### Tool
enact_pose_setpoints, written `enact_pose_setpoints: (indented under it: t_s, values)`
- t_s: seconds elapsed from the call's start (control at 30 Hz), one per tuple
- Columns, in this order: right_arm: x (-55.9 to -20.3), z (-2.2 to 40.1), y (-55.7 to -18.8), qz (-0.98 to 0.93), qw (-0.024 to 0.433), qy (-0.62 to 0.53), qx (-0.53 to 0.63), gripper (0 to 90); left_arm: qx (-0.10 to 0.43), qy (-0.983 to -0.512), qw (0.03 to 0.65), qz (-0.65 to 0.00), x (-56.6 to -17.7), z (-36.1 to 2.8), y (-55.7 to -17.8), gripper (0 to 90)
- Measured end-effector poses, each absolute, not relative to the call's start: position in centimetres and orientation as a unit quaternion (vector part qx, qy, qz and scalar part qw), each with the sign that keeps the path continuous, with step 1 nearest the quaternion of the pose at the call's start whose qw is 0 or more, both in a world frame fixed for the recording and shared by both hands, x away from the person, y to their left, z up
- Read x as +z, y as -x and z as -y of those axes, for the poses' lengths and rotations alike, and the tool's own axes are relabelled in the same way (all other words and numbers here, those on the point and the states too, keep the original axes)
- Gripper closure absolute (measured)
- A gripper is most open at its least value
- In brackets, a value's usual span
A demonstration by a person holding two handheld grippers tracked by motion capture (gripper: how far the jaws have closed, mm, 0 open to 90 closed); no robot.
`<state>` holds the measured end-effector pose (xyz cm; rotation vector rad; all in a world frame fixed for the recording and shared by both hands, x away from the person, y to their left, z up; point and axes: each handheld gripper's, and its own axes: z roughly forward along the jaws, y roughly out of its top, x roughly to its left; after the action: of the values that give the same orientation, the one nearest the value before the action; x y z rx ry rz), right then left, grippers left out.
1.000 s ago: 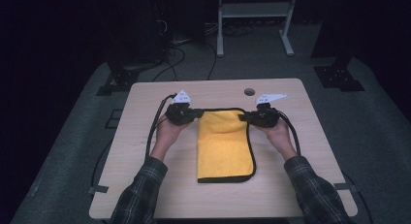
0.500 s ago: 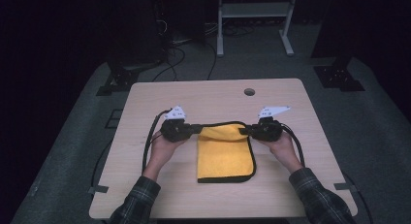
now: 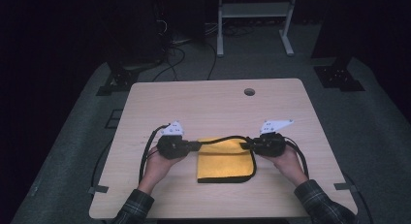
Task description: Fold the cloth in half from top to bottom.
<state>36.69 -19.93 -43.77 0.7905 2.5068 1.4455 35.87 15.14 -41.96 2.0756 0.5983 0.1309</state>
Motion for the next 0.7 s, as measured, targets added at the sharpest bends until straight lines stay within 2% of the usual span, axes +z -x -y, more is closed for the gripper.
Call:
enact_pose_setpoints:
  t_s: [0.4,0.47,0.6,0.7]
  values:
    - [-45.5,20.1,-34.6,-0.854,0.052,-0.256,0.449,76.3,0.02,-0.868,0.433,-0.242,-44.1,-14.6,-34.2,82.9]
    - [-46.0,20.1,-34.3,-0.864,0.047,-0.254,0.433,70.8,0.015,-0.873,0.422,-0.243,-44.6,-14.4,-34.0,82.6]
    - [-46.4,20.3,-33.9,-0.869,0.034,-0.257,0.422,65.2,0.01,-0.883,0.402,-0.242,-45.4,-14.1,-33.6,80.9]
    - [-46.2,20.8,-33.3,-0.87,0.029,-0.256,0.42,58.3,0.012,-0.884,0.402,-0.238,-45.3,-14.3,-33.1,71.9]
